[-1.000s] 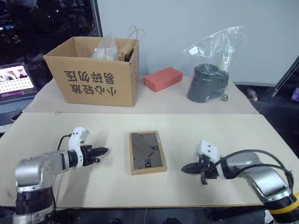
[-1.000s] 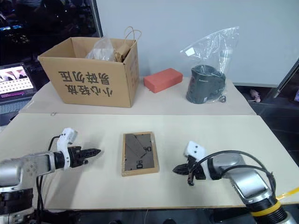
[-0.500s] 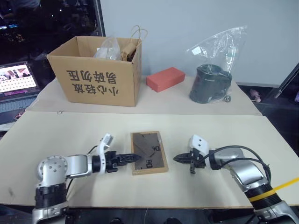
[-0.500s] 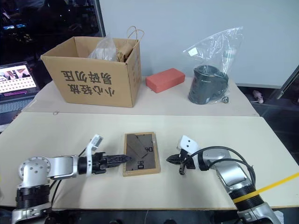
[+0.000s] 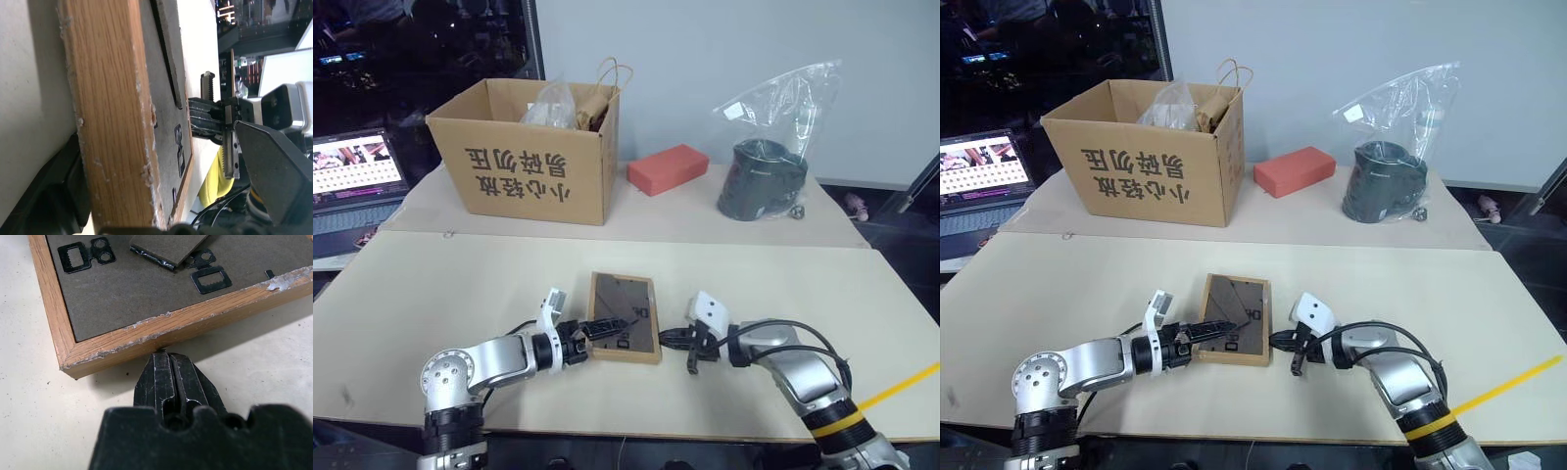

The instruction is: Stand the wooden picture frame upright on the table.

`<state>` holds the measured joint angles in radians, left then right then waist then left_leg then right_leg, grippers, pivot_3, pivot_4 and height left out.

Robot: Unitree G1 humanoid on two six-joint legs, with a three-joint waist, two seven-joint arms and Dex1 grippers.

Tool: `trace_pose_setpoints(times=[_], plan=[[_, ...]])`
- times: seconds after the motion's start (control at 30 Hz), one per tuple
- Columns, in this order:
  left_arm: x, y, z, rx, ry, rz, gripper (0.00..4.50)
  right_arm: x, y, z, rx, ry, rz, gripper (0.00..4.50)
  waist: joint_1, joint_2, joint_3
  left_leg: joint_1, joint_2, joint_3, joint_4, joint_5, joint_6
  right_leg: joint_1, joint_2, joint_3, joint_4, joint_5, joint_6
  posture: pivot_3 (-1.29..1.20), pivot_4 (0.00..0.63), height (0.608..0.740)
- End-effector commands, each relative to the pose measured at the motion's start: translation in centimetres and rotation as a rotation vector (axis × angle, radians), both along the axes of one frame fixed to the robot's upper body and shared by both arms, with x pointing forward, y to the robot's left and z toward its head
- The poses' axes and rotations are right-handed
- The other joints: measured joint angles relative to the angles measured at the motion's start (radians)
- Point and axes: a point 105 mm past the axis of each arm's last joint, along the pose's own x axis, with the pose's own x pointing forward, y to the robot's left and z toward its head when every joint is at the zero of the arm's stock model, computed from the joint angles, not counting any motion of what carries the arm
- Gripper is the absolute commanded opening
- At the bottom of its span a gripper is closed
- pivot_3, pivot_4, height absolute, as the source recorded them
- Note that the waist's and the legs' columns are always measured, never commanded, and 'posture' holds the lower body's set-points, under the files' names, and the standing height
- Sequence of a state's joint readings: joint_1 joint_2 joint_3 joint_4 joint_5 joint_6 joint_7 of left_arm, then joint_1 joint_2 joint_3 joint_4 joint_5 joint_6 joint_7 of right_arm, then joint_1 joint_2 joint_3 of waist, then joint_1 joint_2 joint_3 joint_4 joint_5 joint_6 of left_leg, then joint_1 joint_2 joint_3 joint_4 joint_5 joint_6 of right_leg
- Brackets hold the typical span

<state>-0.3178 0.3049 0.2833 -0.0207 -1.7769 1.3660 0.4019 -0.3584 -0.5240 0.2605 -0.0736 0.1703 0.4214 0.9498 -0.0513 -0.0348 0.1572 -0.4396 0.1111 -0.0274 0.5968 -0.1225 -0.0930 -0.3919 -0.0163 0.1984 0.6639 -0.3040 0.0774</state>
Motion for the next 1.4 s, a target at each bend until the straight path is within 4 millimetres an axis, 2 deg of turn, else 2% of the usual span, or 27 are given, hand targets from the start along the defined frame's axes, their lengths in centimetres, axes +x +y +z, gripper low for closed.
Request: trace_pose_setpoints(times=[0.03,0.1,0.23,0.27,0.33,0.37,0.47,0.53,0.6,0.67,0.7,0.77,0.83,0.97,1.1,1.27,1.4], plan=[[0.0,0.6,0.1,-0.029,0.044,0.03,4.2,0.0,-0.5,0.0,-0.017,-0.001,-0.011,0.0,0.0,0.0,0.0,0.0,0.0,0.0,0.0,0.0,0.0,0.0,0.0,0.0,0.0,0.0,0.0,0.0,0.15,0.721],[0.0,0.6,0.6,-0.045,0.046,0.031,3.76,0.1,-0.8,0.1,-0.016,-0.003,-0.018,0.0,0.001,0.0,0.0,0.0,0.0,0.0,0.0,0.0,0.0,0.0,0.0,0.0,0.0,0.0,0.0,0.0,0.15,0.721],[0.6,0.0,1.9,-0.089,0.003,0.028,2.32,0.6,-1.1,0.7,0.01,-0.006,-0.036,0.0,0.007,0.0,0.0,0.0,0.0,0.0,0.0,0.0,-0.001,-0.001,0.0,0.0,-0.001,0.0,0.0,0.0,0.15,0.721],[0.8,-0.1,2.0,-0.096,0.005,0.031,2.08,0.7,-1.2,1.0,0.022,-0.009,-0.045,0.0,0.008,0.0,0.0,0.0,0.0,0.0,0.0,0.0,-0.001,-0.001,0.0,0.0,-0.001,0.0,0.0,0.0,0.15,0.721],[0.9,-0.2,1.9,-0.117,0.013,0.035,1.24,1.0,-1.5,1.4,0.036,-0.018,-0.064,0.0,0.009,0.0,0.0,-0.001,0.0,0.0,0.0,0.0,-0.002,-0.002,0.0,0.0,-0.001,0.0,0.0,0.0,0.15,0.721],[0.9,-0.1,1.8,-0.118,0.016,0.035,1.11,1.1,-1.8,1.6,0.044,-0.021,-0.078,0.0,0.009,0.0,0.0,-0.001,0.0,0.0,0.0,0.0,-0.002,-0.002,0.0,0.0,-0.001,0.0,0.0,0.0,0.15,0.721],[1.2,0.6,1.7,-0.102,0.021,0.047,1.15,1.9,-3.6,3.2,0.082,-0.041,-0.153,0.0,0.008,0.0,0.0,-0.002,0.0,0.0,-0.002,0.001,-0.003,-0.004,0.0,0.0,-0.001,-0.001,-0.001,0.0,0.15,0.721],[1.5,1.2,2.4,-0.106,-0.004,0.05,1.15,2.5,-5.2,4.7,0.133,-0.034,-0.224,0.0,0.009,0.0,0.0,-0.003,0.0,0.0,-0.004,0.001,-0.004,-0.005,0.0,0.0,-0.001,-0.001,-0.001,0.0,0.15,0.721],[1.5,1.3,3.5,-0.095,-0.061,0.006,1.15,2.4,-6.0,7.2,0.233,-0.005,-0.233,0.0,0.009,0.0,0.0,-0.004,0.0,0.0,-0.004,0.002,-0.004,-0.008,0.0,0.0,0.0,0.0,-0.001,0.0,0.15,0.721],[1.4,1.2,4.0,-0.011,-0.15,-0.046,1.15,2.2,-5.8,9.6,0.338,0.023,-0.216,0.0,0.008,0.0,0.0,-0.008,0.0,0.0,-0.005,0.003,-0.005,-0.011,0.0,0.0,0.0,0.0,-0.002,0.0,0.15,0.721],[1.5,1.3,4.1,0.012,-0.173,-0.058,1.15,2.0,-5.7,10.3,0.367,0.038,-0.206,0.59,0.008,0.0,0.0,-0.008,0.0,0.0,-0.005,0.003,-0.005,-0.012,0.0,0.0,0.0,0.0,-0.002,0.0,0.15,0.721],[2.2,1.4,3.6,0.111,-0.246,-0.07,1.15,1.3,-4.5,12.3,0.424,0.085,-0.132,1.19,0.008,0.0,0.0,-0.007,0.0,0.0,-0.006,0.003,-0.005,-0.012,0.0,0.0,0.0,0.0,-0.003,0.0,0.15,0.721],[2.7,1.5,3.3,0.15,-0.284,-0.081,1.15,0.7,-3.6,13.0,0.432,0.119,-0.086,1.86,0.008,0.0,0.0,-0.008,0.0,0.001,-0.007,0.003,-0.006,-0.012,0.0,0.0,0.0,0.0,-0.003,0.0,0.15,0.721],[2.8,0.4,4.3,0.136,-0.378,-0.15,1.15,1.3,-1.9,12.5,0.444,0.183,-0.11,3.22,0.012,0.0,0.0,-0.008,0.0,0.0,-0.007,0.003,-0.006,-0.012,0.0,0.0,-0.001,-0.001,-0.004,0.0,0.15,0.721],[2.2,-0.3,4.7,0.134,-0.423,-0.209,1.15,1.6,-1.3,11.6,0.434,0.212,-0.128,4.47,0.012,0.0,0.0,-0.012,0.0,0.0,-0.006,0.003,-0.006,-0.015,0.0,0.0,0.0,-0.001,-0.003,0.0,0.15,0.721],[0.3,-0.8,3.9,0.184,-0.452,-0.321,1.15,1.3,0.2,9.7,0.403,0.259,-0.092,4.47,0.009,0.0,0.0,-0.013,0.0,0.0,-0.007,0.003,-0.005,-0.016,0.0,-0.001,0.0,-0.001,-0.003,0.0,0.15,0.721],[-0.1,-1.0,4.1,0.183,-0.471,-0.357,1.15,1.0,1.4,9.1,0.396,0.275,-0.046,4.47,0.005,0.0,0.0,-0.013,0.0,-0.001,-0.007,0.003,-0.005,-0.015,0.0,-0.001,0.0,-0.001,-0.003,0.0,0.15,0.721]])
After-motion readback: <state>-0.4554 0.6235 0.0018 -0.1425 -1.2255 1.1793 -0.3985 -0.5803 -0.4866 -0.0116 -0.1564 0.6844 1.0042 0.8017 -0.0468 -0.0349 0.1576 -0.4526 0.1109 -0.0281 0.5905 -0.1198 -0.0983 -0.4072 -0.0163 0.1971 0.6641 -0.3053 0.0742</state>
